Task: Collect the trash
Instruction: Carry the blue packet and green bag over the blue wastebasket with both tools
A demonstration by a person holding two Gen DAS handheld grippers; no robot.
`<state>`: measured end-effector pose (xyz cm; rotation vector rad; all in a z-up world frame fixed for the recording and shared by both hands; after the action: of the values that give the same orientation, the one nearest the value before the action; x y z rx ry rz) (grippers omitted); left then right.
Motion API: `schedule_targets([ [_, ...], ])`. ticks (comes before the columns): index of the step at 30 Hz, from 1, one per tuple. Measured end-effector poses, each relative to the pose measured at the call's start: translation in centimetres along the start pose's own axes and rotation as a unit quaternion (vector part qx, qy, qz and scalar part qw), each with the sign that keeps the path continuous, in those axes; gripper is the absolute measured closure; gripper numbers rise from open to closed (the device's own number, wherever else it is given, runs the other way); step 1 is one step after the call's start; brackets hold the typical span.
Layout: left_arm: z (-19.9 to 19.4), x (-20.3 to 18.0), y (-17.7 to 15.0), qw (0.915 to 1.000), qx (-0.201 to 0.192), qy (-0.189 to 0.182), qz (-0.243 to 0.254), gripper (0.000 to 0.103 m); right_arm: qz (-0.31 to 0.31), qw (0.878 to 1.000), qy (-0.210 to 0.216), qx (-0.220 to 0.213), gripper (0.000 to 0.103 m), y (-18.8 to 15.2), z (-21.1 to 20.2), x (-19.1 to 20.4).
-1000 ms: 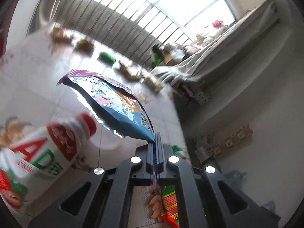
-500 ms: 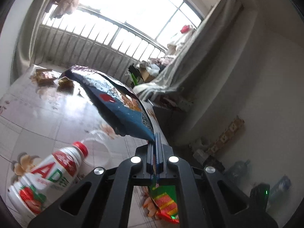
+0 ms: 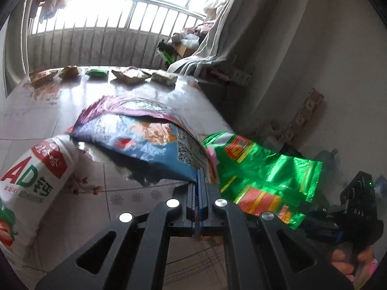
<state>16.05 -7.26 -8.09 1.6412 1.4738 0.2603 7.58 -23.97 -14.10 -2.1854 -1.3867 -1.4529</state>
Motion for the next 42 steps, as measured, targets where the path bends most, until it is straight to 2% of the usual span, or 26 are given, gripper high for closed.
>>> schedule_targets([
  [7,0.7,0.9,-0.5,0.9999,0.011,0.006,-0.002,0.102,0.045,0.997,0.055,-0.012,0.057,0.7,-0.6,-0.4],
  [12,0.7,0.8,-0.5,0.9999,0.011,0.005,-0.002,0.102,0.046,0.996,0.066,-0.028,0.06,1.9,-0.8,0.0],
  [15,0.6,0.6,-0.3,1.0,0.009,0.004,-0.001,0.102,0.033,0.997,0.057,-0.029,0.077,2.2,-0.3,0.5],
  [16,0.5,0.6,-0.1,1.0,0.008,0.003,-0.001,0.102,0.03,0.998,0.053,-0.028,0.093,2.2,-0.1,0.6],
  [17,0.3,0.4,0.1,1.0,0.005,0.002,0.002,0.102,0.029,0.998,0.049,-0.027,0.099,2.2,0.1,0.6],
  [23,-2.1,-1.5,2.4,0.9991,-0.032,-0.011,0.025,0.102,0.011,0.998,0.037,-0.056,0.101,2.7,-0.9,0.8],
  [27,-3.4,-4.2,4.3,0.9965,-0.052,-0.032,0.057,0.102,0.013,0.995,0.032,-0.089,0.101,3.5,-3.8,-0.5],
  [32,-3.2,-8.5,5.7,0.9917,-0.053,-0.075,0.09,0.102,0.037,0.986,0.022,-0.16,0.101,5.1,-9.2,-3.7],
  [34,-2.6,-10.2,5.8,0.9895,-0.048,-0.091,0.101,0.102,0.054,0.98,0.005,-0.192,0.101,5.6,-12.0,-6.2],
  [36,-1.6,-12.1,5.6,0.9875,-0.034,-0.11,0.108,0.102,0.069,0.972,-0.035,-0.22,0.101,5.5,-14.7,-9.1],
  [39,0.1,-14.6,5.0,0.9842,-0.015,-0.129,0.121,0.102,0.1,0.961,-0.086,-0.245,0.101,4.7,-17.5,-13.7],
  [42,1.9,-16.8,4.1,0.9805,0.005,-0.143,0.134,0.102,0.156,0.951,-0.097,-0.251,0.101,3.9,-18.4,-18.4],
])
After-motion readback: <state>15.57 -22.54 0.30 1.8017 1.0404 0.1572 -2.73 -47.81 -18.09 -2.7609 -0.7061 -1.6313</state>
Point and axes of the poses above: each gripper's, at about its wrist camera, not at the fingertips, and z roughly the way its jaws point, x to its left, y to its top, the point moved 9 cm from there along z, roughly the way its jaws point, and after that the axes turned 4 degrees about -z, right-handed, at the moved point
